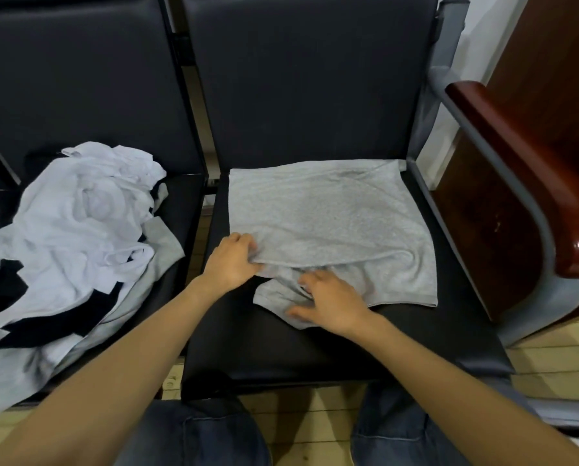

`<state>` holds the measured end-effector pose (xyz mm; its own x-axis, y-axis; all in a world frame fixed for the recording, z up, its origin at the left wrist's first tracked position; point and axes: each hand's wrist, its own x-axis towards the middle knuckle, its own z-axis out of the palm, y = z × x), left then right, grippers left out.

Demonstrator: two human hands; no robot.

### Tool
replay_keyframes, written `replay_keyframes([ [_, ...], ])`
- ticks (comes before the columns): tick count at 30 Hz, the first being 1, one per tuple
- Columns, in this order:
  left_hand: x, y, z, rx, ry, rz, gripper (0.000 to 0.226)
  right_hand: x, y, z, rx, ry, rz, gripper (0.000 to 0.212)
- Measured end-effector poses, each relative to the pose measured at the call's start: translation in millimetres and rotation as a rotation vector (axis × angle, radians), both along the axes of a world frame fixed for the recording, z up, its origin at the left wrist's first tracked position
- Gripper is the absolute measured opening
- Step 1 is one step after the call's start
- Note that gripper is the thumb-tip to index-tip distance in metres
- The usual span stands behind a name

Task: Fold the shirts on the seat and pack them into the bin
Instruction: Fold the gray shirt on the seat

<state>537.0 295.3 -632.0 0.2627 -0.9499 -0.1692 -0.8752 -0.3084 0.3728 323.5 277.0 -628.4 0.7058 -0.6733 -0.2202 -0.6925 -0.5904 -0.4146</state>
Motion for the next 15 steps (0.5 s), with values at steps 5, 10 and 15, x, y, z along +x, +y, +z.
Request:
replay_keyframes([
  [5, 15, -5, 20, -0.147, 0.420, 0.246, 0.009, -1, 11, -3, -0.151, -0.278, 0.053, 0.013],
  [10, 13, -2, 43, -0.423, 0.288, 0.298, 0.038, -50, 24, 25, 0.129, -0.463, 0.121, 0.005],
  [15, -34, 58, 19, -0.453, 0.018, -0.144, 0.027, -75, 46, 23, 0.279, -0.514, 0.093, 0.008],
])
